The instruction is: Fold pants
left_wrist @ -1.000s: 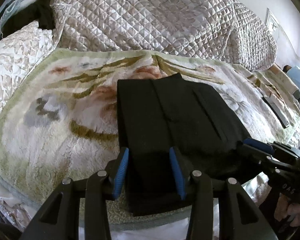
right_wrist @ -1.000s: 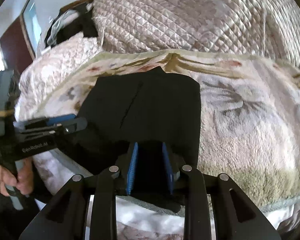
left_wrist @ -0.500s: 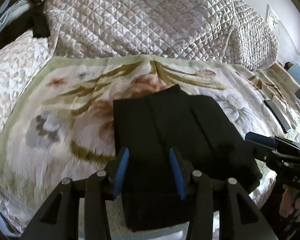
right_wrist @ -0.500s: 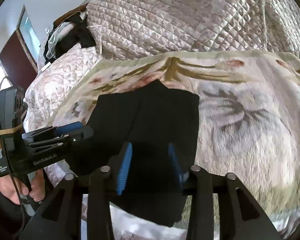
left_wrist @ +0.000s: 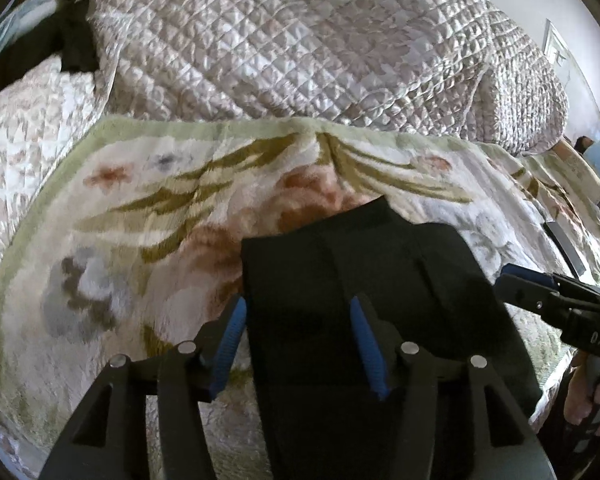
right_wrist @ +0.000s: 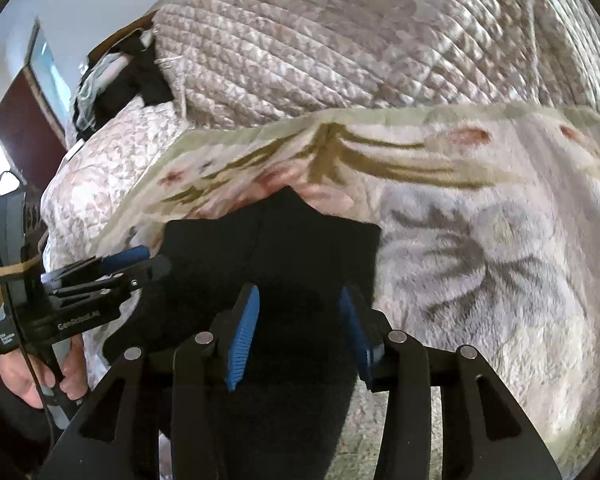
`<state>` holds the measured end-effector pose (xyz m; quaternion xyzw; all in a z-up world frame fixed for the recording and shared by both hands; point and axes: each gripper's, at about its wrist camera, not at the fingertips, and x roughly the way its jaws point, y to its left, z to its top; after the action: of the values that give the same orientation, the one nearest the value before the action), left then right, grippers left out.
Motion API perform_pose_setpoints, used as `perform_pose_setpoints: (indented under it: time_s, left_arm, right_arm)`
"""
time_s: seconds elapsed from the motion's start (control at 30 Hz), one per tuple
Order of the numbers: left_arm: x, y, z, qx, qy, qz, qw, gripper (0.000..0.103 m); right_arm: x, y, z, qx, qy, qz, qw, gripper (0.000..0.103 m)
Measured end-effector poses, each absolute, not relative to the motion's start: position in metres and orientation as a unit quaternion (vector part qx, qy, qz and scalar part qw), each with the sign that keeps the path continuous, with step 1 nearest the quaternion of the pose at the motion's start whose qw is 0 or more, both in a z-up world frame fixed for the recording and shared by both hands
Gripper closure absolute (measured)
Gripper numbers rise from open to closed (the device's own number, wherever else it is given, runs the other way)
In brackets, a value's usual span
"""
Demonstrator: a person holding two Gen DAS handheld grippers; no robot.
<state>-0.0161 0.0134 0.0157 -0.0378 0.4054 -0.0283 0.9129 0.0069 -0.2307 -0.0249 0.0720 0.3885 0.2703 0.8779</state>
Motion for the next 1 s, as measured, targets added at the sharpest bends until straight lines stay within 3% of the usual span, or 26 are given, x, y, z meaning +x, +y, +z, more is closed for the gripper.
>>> perform_pose_setpoints:
  time_s: [0.37, 0.5, 1.0]
  left_arm:
    - [-0.016, 0.024, 0.008, -0.052, 0.399, -0.029, 0.915, 0.043]
    - [-0.008, 0.025, 0.003, -0.058, 0.4, -0.031, 0.914, 0.041]
    - [-0.028, 0.022, 0.002, -0.073, 0.408, -0.063, 0.908, 0.039]
  right_arm:
    - [0.013, -0.238, -0.03, 0.086, 0.382, 0.248, 0.886, 0.059]
    - [0.03, -0.24, -0.05, 0.086, 0.428, 0.212, 0.875, 0.059]
    - [0.015, -0.252, -0.053, 0.155, 0.434, 0.26, 0.848, 0.059]
